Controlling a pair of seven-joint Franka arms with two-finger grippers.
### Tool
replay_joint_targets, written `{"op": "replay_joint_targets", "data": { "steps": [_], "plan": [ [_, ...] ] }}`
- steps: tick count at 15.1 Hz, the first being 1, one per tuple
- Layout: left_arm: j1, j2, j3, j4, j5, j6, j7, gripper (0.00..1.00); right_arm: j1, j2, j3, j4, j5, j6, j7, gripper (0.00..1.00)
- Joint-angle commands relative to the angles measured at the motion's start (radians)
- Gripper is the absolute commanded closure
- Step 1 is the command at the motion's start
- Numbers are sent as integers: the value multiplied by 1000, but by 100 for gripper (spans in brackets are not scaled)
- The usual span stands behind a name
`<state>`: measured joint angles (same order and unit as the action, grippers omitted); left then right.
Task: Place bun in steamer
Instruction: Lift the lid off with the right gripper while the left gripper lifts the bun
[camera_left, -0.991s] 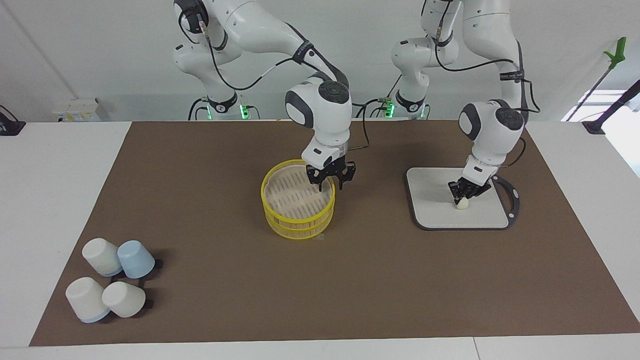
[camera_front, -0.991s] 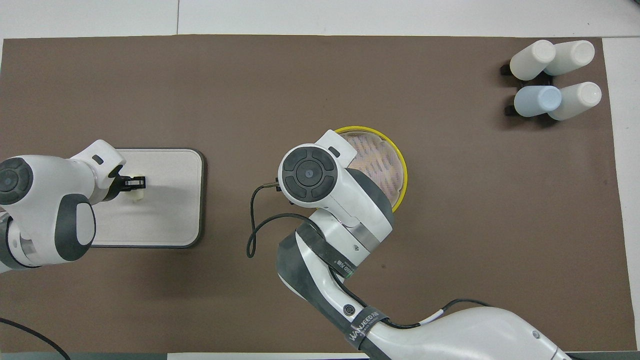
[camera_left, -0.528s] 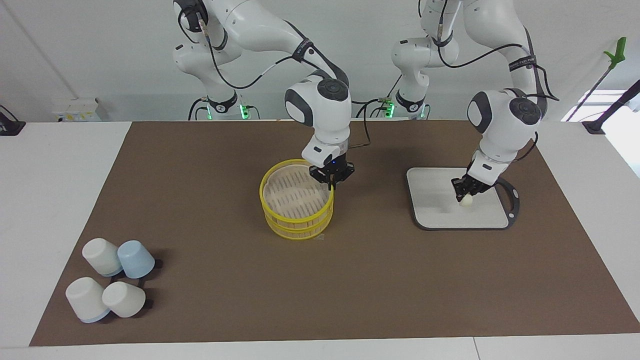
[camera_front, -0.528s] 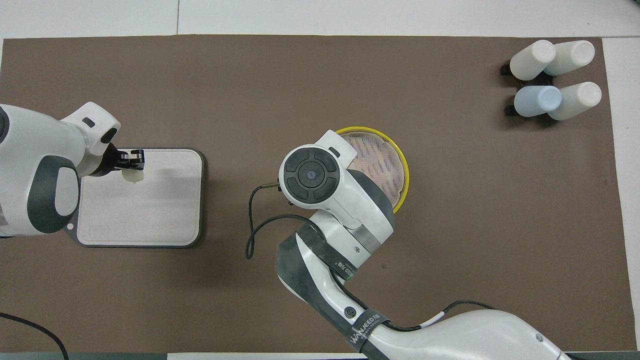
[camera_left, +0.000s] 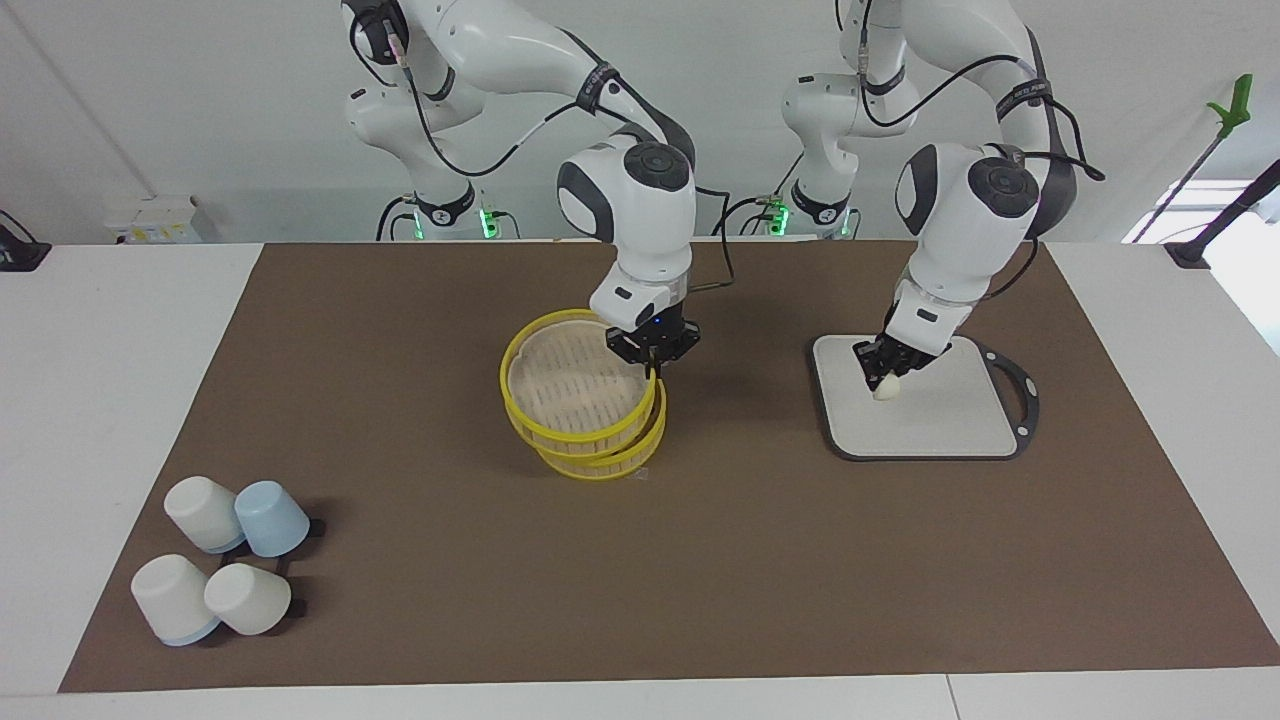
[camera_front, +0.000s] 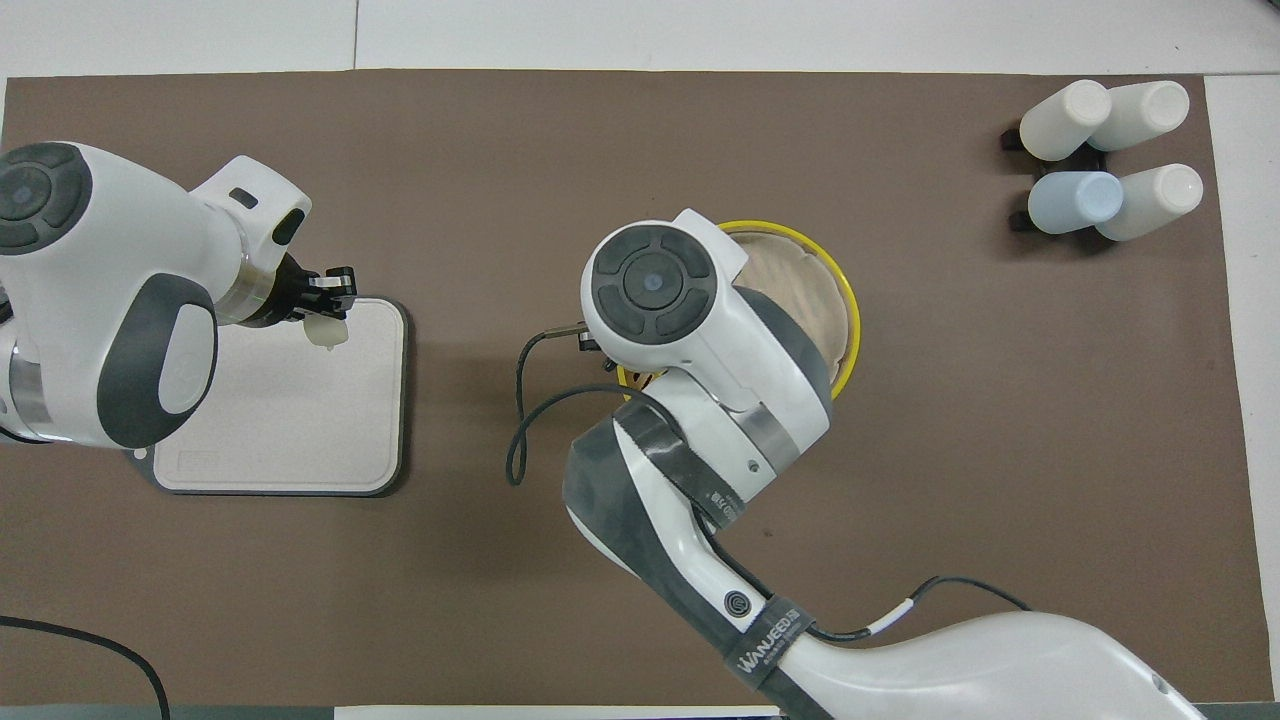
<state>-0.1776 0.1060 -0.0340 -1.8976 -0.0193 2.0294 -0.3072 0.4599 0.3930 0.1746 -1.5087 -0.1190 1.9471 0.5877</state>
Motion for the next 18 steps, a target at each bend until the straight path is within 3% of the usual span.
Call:
{"op": "replay_joint_targets", "data": {
  "steps": [1,4,7,13,17,18],
  "plan": [
    [-17,17,11,28,-1,-26,-26,76,-84,-23,9,65,18,-109,-133,99],
    [-55,18,11,37,-4,-15,-96,76,-185,-71,8,61,50,-203,-303,99],
    [-172,46,11,89,-5,20,-269,76,-277,-78,8,47,59,-247,-435,98],
    [-429,159,11,216,-8,92,-567,76,-305,-89,5,45,58,-307,-471,98],
    [-554,349,16,330,34,144,-676,76,-320,-91,5,39,58,-310,-505,98],
    [-565,368,14,328,59,190,-690,76,-320,-91,5,39,58,-310,-505,98]
  ]
}}
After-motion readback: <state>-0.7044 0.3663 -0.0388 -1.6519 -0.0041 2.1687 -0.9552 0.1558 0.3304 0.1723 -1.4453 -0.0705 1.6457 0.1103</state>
